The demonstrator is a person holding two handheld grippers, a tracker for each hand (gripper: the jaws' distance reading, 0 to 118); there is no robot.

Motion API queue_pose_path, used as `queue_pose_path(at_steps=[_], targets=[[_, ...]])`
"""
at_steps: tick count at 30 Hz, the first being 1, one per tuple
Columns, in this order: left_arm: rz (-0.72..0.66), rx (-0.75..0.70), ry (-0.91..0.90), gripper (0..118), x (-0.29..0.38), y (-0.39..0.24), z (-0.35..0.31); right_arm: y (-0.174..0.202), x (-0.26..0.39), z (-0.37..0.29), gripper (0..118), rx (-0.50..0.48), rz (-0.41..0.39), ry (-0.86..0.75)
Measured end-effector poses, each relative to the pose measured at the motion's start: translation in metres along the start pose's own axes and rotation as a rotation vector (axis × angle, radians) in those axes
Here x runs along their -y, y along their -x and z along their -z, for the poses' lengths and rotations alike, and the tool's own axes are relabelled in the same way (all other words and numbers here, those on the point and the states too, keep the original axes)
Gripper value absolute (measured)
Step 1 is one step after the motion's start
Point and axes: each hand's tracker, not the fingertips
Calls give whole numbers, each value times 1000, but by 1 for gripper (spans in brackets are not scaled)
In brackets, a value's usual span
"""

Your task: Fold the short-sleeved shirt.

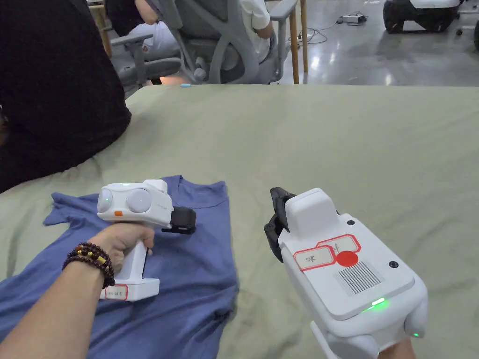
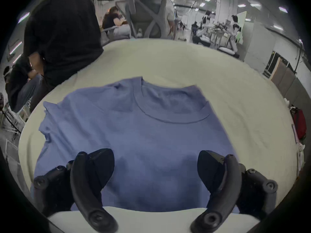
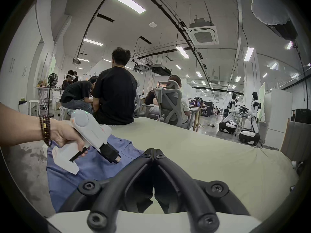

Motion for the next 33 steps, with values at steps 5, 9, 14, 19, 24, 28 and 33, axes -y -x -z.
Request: queue_pose_path(at_steps=[5,9,14,19,24,28,33], targets=[[-31,10,-67,38,5,-1,-10,-4,6,3,2,6,-31,33],[-24,0,-73,5,4,5,-16,-5,8,2,2,2,-14,36],[-21,-11,-305,5,-22,8,-61,-16,11,-3,2,44,-56,31],[169,107,-435,5,-67,-27,-130,-46,9,-21,2,103,-53,33],[300,381,-567,5,-90,-126,-185,-93,4,-63,2,238,4,32],[451,636,-594,5,-95,-238,-211,-139,3,-118,2,359,9,39],[597,931,-583,5,-81,-391,-215,-188,13,-189,2,523,5,63]])
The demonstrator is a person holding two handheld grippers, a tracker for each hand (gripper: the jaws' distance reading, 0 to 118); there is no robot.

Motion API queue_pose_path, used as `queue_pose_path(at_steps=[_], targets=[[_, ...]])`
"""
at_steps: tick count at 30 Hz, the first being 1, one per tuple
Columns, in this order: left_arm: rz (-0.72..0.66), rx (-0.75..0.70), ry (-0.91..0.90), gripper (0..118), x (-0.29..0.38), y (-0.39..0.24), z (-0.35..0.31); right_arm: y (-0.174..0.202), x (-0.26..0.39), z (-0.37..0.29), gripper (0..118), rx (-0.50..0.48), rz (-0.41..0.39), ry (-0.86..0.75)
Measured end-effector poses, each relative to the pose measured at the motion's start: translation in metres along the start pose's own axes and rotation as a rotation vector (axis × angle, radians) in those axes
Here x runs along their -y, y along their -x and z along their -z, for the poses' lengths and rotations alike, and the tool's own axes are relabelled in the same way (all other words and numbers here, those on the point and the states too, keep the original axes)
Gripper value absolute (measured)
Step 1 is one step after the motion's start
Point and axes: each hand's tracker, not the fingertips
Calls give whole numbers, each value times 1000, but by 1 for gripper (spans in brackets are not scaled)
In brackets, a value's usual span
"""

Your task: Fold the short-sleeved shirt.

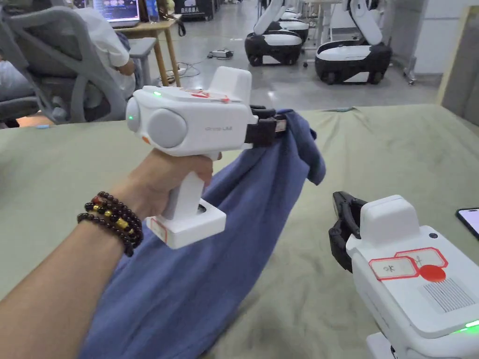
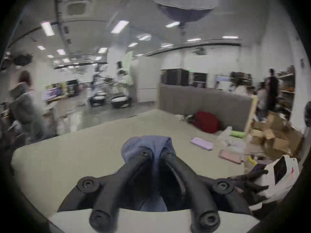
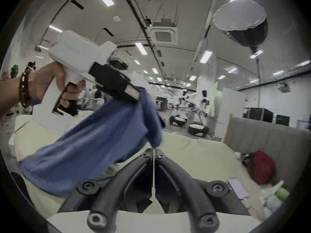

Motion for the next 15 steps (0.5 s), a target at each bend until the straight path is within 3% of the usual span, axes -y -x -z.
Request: queue_pose_path(at_steps=[3,6,10,12,13,14,15], targets=[[-40,65,70,5,19,-41,88,-40,12,-16,2,97,7,42],[-96,125,220,5,78,-68,176,-72,30,-24,2,178,33,92],[-76,129,413,5,149,-90,227,-94,49,-23,2,238,47,150],[-102,100,396,8,157,-91,225,-97,56,-21,2,243,58,163],[-112,86,385,19,155,-88,223,-97,57,-19,2,244,67,173],[-124,55,356,43,147,-82,215,-97,58,-16,2,242,78,184],[-111,13,314,77,137,-80,203,-97,58,-12,2,233,82,189]])
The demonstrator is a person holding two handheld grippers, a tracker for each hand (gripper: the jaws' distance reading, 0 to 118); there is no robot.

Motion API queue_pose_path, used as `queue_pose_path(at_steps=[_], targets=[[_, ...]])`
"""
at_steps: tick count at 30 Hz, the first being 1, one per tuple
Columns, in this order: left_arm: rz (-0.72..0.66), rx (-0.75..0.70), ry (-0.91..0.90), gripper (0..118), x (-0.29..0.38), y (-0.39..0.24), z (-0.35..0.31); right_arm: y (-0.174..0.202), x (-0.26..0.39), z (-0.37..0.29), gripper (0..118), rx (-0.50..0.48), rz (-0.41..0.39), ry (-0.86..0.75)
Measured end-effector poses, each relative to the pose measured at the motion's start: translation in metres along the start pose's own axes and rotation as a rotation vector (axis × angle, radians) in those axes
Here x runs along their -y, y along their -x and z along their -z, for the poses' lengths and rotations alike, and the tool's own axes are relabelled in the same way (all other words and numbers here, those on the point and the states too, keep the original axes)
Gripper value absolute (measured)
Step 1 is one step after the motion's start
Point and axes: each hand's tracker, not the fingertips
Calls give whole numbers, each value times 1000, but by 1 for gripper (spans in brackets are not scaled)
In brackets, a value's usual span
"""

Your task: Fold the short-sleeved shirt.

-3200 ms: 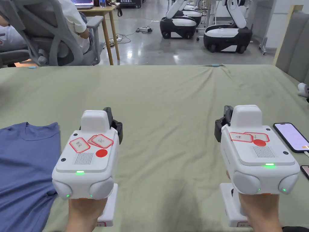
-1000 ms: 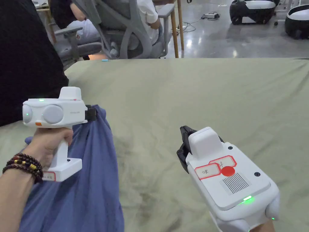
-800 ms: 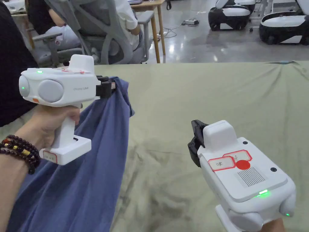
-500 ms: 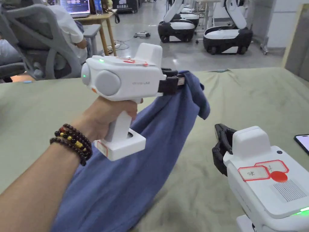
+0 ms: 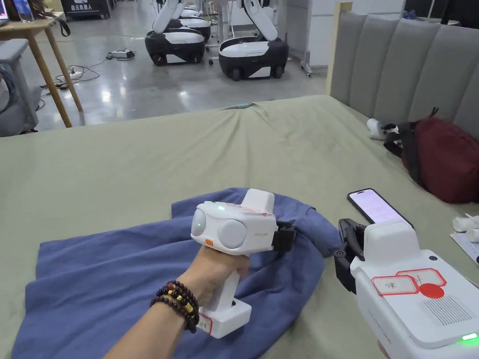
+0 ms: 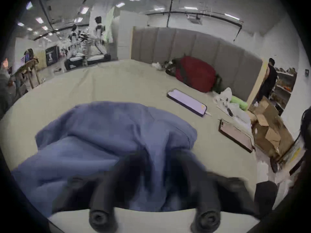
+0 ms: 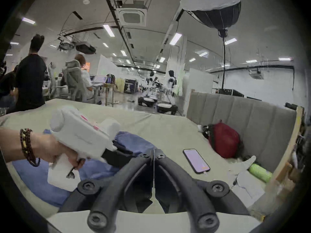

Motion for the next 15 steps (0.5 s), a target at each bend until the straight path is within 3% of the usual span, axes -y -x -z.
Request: queue_pose_path(at_steps=[1,2,4,6,7,9,10,12,13,15], targets=[[11,-29,-55,116,-5,2,-15,2,-2,3,3,-4,0,4],[25,-51,-138,118,-9,8,-38,6,-5,4,3,-5,1,6],[17,-130,-282,107,-14,17,-86,11,-11,12,5,-10,2,11],[12,-265,-307,106,-7,23,-135,18,-18,15,5,-24,-3,24],[8,-327,-314,99,2,26,-161,23,-21,16,5,-31,-8,26],[18,-441,-348,75,26,27,-211,31,-25,13,5,-53,-9,12],[9,-510,-375,51,43,27,-234,36,-26,7,5,-63,-9,5],[-45,-633,-454,16,75,26,-271,46,-28,3,5,-82,0,-10],[-88,-686,-475,7,92,23,-287,50,-29,2,5,-95,11,-11],[-142,-751,-483,4,119,23,-311,60,-29,-4,5,-117,8,-14]])
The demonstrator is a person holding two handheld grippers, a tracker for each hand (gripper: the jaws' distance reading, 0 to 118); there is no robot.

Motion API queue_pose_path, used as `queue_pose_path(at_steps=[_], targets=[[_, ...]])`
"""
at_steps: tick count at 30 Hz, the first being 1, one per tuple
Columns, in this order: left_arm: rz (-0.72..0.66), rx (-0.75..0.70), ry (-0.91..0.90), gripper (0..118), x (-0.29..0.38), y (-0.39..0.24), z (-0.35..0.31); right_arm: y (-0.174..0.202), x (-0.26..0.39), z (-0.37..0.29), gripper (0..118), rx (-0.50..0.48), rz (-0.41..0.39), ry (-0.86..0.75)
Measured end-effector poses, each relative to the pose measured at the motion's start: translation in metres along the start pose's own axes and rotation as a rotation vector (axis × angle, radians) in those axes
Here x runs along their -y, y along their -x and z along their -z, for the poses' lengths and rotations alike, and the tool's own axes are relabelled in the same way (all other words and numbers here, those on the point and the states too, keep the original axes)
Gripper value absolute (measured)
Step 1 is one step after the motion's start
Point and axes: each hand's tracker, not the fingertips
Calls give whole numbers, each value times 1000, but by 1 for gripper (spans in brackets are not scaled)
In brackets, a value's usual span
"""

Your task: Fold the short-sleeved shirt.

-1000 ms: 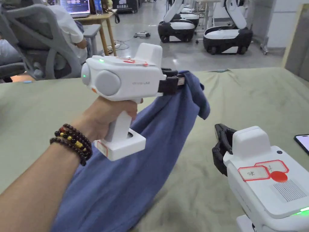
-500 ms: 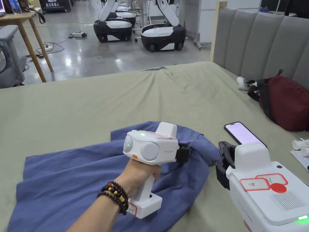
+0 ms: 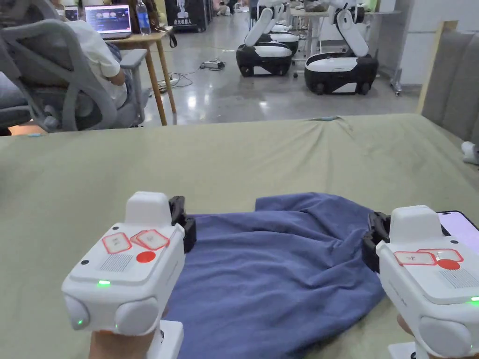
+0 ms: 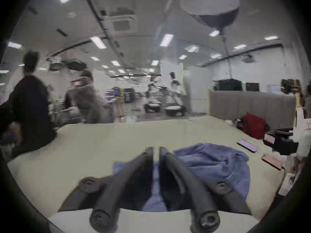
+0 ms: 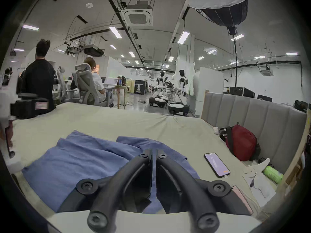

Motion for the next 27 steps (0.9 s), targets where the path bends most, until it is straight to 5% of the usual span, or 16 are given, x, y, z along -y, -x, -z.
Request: queue_pose_path(at_steps=[7,12,14,16,18,25,27], targets=[[-45,-64,96,0,16,28,-12,20,-1,-2,5,-53,-15,-18],[-109,19,235,0,-2,46,55,23,-1,6,5,-64,-22,-22],[-139,44,326,31,-7,59,106,22,0,12,5,-71,-33,-2],[-108,-1,416,85,0,67,155,19,3,19,5,-65,-27,10],[-68,-18,486,106,10,76,204,16,7,24,5,-60,-20,18],[5,-38,676,94,54,98,316,2,25,53,5,-34,-31,106],[-6,-37,765,71,66,95,317,-2,29,55,5,-16,-22,116]])
